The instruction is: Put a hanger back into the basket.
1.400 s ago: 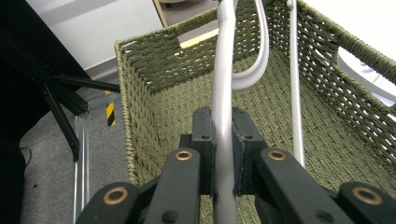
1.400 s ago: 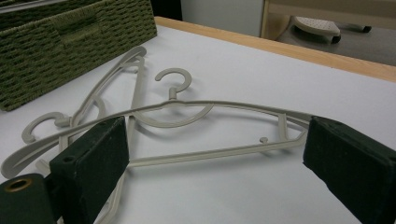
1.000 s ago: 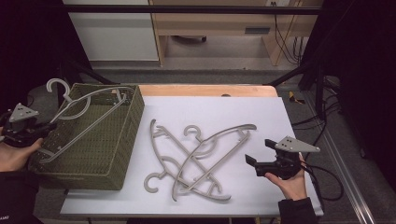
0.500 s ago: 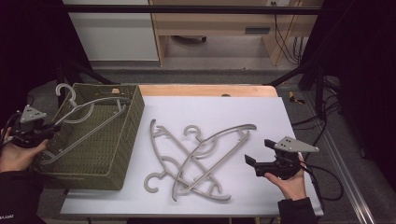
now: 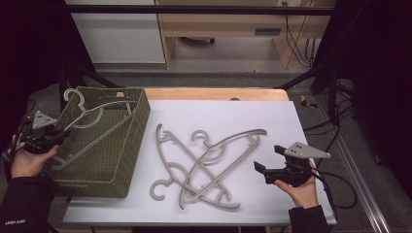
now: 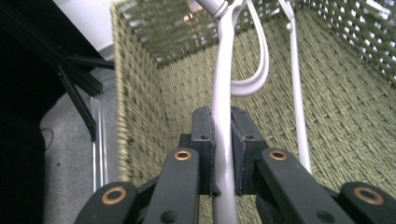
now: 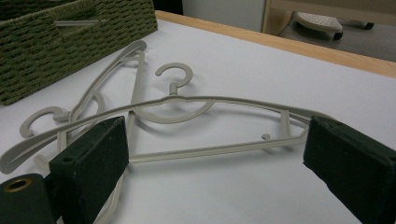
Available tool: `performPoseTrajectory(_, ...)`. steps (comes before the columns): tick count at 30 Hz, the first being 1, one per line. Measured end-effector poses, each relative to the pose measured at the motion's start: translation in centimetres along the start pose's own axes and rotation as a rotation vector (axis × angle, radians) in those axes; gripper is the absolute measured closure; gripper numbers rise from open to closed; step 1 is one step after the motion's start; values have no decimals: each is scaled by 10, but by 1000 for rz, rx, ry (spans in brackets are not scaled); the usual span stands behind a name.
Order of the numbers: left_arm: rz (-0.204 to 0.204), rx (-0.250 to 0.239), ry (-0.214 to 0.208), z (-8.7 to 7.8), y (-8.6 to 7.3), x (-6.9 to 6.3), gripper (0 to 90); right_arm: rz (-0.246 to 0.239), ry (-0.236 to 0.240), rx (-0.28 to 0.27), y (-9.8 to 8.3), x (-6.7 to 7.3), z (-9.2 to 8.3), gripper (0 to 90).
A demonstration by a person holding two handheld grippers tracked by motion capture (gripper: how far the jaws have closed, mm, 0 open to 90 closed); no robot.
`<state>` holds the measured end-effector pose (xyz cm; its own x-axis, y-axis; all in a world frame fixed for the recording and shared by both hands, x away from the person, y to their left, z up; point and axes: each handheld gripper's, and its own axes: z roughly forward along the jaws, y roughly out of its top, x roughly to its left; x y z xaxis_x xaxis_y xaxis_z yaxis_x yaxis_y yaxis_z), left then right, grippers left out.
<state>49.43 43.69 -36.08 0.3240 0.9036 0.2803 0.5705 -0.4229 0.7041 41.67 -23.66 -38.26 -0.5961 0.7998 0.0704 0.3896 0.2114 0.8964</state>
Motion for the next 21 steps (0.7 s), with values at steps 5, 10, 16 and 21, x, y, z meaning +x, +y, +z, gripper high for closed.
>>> performPoseTrajectory(5,-10,91,15,13,-2,-5,806,1,1,4,0,0,0,68)
performPoseTrajectory(10,-51,130,21,17,-6,-2,790,-2,1,4,0,0,0,68)
performPoseTrajectory(16,-87,148,32,18,-11,-1,692,-3,-1,-1,0,0,-1,67)
performPoseTrajectory(21,-117,76,18,4,-8,-2,604,-1,-4,-10,0,-1,-3,67)
